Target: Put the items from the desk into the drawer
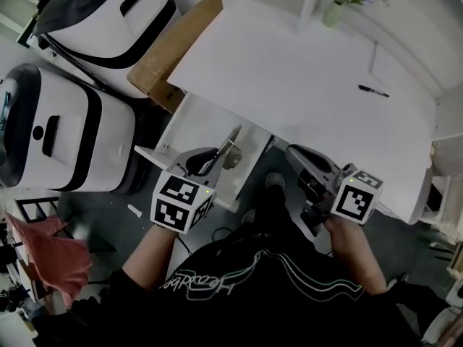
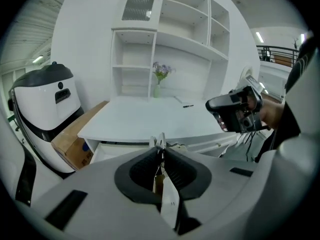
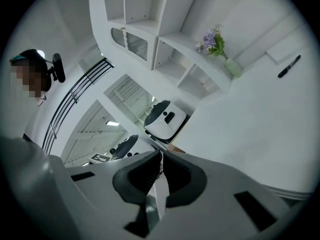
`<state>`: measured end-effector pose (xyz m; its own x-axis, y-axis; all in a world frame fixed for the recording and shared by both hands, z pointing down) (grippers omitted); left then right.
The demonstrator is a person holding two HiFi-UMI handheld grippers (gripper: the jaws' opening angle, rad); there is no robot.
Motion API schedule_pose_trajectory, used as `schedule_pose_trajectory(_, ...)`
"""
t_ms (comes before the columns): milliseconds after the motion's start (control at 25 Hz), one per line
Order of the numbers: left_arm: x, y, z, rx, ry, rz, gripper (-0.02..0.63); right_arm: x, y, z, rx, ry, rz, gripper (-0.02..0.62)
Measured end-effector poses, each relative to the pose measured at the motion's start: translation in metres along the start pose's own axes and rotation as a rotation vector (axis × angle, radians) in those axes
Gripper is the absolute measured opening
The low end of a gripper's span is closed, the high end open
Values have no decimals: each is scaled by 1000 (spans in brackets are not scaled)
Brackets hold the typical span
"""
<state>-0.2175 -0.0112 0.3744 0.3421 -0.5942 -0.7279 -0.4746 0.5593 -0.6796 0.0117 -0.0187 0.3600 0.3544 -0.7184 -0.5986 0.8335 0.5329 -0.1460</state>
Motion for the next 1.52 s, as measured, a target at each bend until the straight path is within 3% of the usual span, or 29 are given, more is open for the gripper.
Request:
schedule_pose_trajectory(440,-21,-81,-31,18,-175,-192,55,-1,6,20,-30,-35,-8,51)
schedule_pose_trajectory(680,-34,-133,-38,8,-384,-295,55,15,4,31,-15,-36,0,51)
schedule_pose_trajectory(800,-47,-160,-43,-5,-424,-340,55,21,6,37,-23,-43,-8,51)
schedule_pose_trajectory(1280,-94,-236,-53,8,-670,-429,55,38,18,77,-89,-71,-32,51)
schedule_pose_trajectory(1520,-119,-250,-54,-24,-722,-506,60,46,24,91,-99,-81,-32,51)
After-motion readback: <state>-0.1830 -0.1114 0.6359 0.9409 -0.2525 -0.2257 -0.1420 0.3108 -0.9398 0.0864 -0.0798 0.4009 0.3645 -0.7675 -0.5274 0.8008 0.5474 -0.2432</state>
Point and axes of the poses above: the fingertips, and each gripper's own axes: y backward along the fingers, z to its right, x out of its top, the point moved 7 cm from there along y, backward along the fingers, and after that the axes turned 2 degrees about x, right-handed, at the moved point
